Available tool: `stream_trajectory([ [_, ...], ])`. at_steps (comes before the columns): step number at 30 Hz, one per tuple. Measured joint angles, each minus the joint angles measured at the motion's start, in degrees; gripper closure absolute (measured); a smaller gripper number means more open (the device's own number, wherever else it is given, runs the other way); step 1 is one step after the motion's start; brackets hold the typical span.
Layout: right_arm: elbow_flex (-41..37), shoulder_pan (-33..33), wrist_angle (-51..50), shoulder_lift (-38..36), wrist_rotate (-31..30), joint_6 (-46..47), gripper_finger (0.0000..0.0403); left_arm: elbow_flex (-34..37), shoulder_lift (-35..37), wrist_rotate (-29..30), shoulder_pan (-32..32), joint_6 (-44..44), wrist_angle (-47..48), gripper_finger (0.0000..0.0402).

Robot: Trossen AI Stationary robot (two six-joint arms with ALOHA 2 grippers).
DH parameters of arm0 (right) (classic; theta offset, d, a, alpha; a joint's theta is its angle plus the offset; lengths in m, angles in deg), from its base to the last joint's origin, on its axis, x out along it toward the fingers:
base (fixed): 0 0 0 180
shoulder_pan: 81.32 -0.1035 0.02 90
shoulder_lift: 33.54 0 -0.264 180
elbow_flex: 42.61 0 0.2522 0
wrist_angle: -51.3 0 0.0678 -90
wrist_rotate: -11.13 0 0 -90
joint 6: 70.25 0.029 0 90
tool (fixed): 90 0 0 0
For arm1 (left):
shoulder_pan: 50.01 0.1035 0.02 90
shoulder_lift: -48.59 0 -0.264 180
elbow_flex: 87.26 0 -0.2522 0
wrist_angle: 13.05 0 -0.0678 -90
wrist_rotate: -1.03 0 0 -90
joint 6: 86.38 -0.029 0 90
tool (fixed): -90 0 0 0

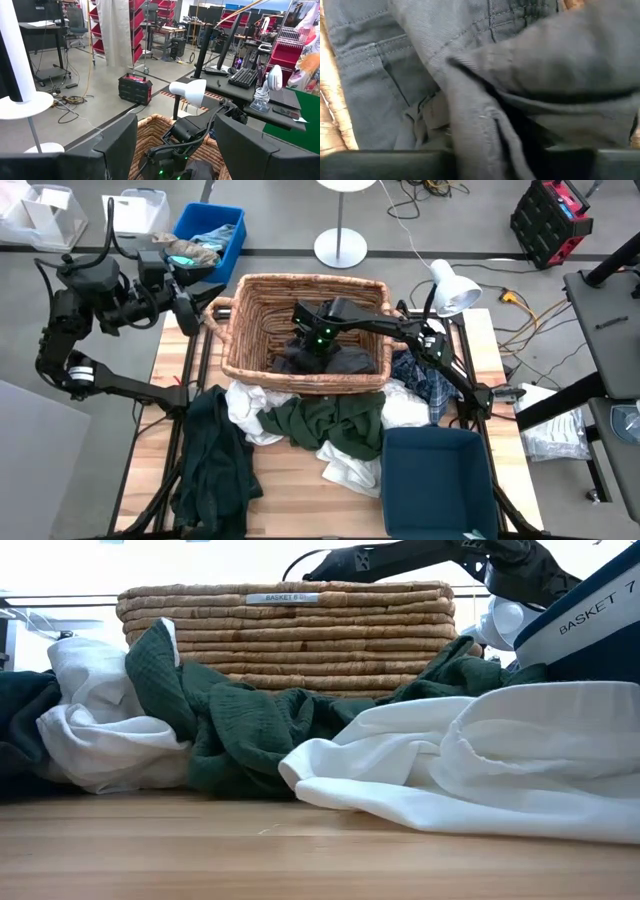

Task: Sort clothes
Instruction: Put the dark gray pants into the brown laundry basket, then put the white polo shirt into the blue laundry bin

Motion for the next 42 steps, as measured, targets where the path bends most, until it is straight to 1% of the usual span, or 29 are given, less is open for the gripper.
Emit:
stream_trajectory([
  [8,0.41,0.00,-0.48,-0.01,-0.09,1.47,0.0191,-0.01,0.00,0.00,0.00,-0.01,0.32,0.0160],
  [11,0.44,0.00,-0.90,-0.69,-0.06,1.85,0.0162,0.00,0.00,0.00,0.00,-0.02,0.32,0.0160],
  [15,0.44,-0.02,-1.10,-2.34,0.04,2.48,0.0135,-0.01,-0.01,-0.02,0.00,0.00,1.12,0.0160],
  [21,0.48,-0.02,-0.99,-5.84,0.07,3.06,0.0119,-0.01,-0.53,-0.02,-0.01,-0.02,2.97,0.0160],
  [29,0.50,-0.39,-2.14,-8.42,-0.41,2.15,0.0098,-0.01,-2.26,-0.07,0.01,-0.26,4.10,0.0164],
  [33,0.50,0.11,-1.51,-10.75,-0.61,3.95,0.0088,-0.01,-2.82,-0.07,0.00,-0.93,4.32,0.0168],
  [36,0.50,0.42,-1.38,-14.23,-1.32,4.06,0.0088,-0.01,-2.91,-0.48,0.00,-1.28,5.34,0.0169],
  [39,0.50,0.41,-0.89,-18.17,-2.13,4.62,0.0096,-0.01,-2.83,-0.73,0.01,-1.28,7.55,0.0169],
  [42,0.50,-0.51,0.44,-22.48,-3.41,4.62,0.0109,0.01,-2.64,-3.11,0.01,-0.98,10.07,0.0169],
])
